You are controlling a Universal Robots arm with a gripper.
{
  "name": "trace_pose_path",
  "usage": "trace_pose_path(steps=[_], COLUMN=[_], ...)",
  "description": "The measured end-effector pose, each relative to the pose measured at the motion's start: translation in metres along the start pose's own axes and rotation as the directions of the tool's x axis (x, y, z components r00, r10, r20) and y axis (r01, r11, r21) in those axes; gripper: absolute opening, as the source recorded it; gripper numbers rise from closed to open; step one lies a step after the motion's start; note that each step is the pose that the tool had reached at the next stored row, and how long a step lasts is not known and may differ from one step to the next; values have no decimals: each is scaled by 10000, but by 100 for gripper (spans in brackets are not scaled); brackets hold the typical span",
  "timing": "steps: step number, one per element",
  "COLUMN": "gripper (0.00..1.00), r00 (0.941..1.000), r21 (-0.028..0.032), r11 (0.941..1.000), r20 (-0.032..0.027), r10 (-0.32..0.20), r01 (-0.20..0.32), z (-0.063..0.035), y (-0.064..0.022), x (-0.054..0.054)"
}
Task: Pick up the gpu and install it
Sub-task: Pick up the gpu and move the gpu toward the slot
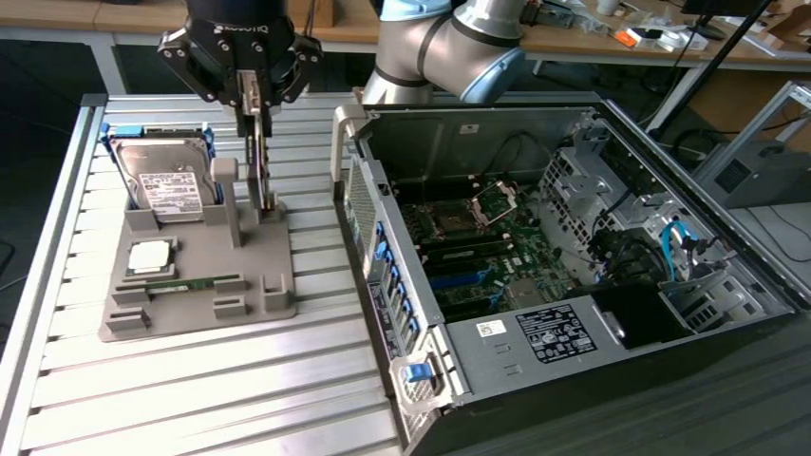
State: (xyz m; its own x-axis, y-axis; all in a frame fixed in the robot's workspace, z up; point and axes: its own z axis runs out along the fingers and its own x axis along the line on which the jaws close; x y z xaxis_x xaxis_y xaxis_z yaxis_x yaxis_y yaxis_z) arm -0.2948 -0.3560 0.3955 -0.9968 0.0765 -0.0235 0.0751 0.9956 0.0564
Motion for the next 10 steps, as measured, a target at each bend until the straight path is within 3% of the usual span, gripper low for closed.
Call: trace_pose_path(steps=[10], gripper=[27], r00=[10000], r21=[1], r11=[10000], r20=[1], r10=[0], r01=[0], z=[-34], y=[2], x=[-1])
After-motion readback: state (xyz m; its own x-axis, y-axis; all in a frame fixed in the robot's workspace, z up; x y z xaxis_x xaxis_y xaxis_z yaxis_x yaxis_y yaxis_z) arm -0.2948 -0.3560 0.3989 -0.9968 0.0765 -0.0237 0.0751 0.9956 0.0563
